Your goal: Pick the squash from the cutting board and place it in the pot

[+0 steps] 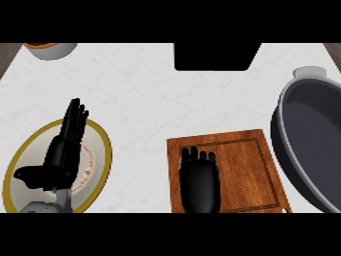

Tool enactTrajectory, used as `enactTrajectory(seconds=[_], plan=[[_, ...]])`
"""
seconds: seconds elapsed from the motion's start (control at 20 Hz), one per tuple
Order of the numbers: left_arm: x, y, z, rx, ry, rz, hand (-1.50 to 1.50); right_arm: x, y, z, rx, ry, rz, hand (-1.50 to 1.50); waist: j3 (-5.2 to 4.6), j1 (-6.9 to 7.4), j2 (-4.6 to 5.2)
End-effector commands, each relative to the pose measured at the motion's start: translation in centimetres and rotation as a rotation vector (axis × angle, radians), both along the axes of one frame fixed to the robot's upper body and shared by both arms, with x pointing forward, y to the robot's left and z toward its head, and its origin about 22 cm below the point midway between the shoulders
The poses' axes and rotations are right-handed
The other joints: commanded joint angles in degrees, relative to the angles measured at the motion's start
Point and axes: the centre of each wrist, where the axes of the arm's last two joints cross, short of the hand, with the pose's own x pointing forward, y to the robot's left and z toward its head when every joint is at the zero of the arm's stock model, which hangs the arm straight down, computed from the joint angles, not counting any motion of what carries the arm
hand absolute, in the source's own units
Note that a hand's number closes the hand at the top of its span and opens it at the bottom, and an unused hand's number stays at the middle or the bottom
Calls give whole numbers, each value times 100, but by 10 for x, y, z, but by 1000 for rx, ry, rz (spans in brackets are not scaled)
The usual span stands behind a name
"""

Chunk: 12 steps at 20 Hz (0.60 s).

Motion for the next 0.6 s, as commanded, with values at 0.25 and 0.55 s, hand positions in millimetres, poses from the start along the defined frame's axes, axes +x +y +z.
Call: enactTrajectory(seconds=[0.25, 0.55], plan=[[-4, 8, 0, -1, -22, 52, 0, 94, -110, 36, 382, -12, -892, 150, 105, -471, 281], [-1, 6, 8, 11, -62, 8, 0, 144, -180, 74, 470, -122, -1252, 150, 38, 10, 336]])
